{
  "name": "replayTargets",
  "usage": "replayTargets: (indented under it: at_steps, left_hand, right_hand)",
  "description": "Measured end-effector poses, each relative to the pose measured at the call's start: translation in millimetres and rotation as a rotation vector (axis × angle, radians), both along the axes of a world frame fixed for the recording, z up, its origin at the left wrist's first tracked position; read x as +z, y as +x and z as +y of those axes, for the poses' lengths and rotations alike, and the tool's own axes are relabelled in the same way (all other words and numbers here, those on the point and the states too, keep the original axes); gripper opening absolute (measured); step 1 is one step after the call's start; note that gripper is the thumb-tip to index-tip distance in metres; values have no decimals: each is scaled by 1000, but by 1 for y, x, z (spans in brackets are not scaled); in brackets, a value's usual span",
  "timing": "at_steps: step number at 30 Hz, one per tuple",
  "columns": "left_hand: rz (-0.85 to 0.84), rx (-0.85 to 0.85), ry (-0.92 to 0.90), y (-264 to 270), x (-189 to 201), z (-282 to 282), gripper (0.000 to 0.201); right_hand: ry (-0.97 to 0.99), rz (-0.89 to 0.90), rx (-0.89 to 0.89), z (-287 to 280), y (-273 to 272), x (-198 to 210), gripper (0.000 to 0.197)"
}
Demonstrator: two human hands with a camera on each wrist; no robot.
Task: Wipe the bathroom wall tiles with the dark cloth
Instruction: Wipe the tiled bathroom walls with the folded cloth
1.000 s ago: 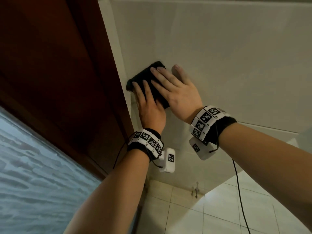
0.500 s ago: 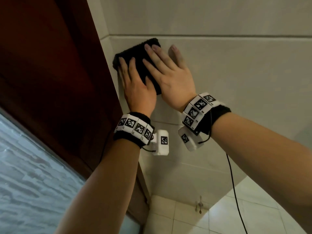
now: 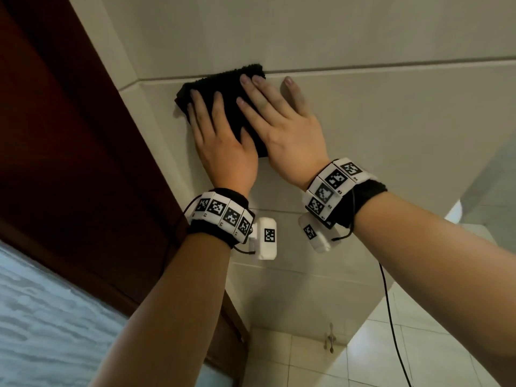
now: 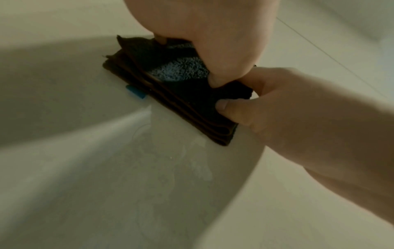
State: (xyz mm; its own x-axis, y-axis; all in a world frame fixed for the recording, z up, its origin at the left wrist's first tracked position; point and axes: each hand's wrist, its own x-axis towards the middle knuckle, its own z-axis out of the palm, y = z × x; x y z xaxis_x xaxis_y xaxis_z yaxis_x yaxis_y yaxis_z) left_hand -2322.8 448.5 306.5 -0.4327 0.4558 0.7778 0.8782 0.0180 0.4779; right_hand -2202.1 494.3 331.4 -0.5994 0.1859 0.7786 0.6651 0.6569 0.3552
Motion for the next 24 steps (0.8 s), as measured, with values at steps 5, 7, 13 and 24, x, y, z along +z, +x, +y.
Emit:
replayTargets:
  at_steps: [5,7,13,24]
  left_hand:
    - [52,10,12,58,2,7,64]
    - [73,10,9,86,3,10,63]
    - [150,5,-42,178,3,18,64]
    - [279,-40,-133,269,6,20,71]
  right_hand:
    - [14,6,-22,8,63,1,47]
    - [25,17,-36,11,92,0,47]
    - [23,17,-126,20,191,-4,48]
    - [-29,29,-276,14,292,-3,58]
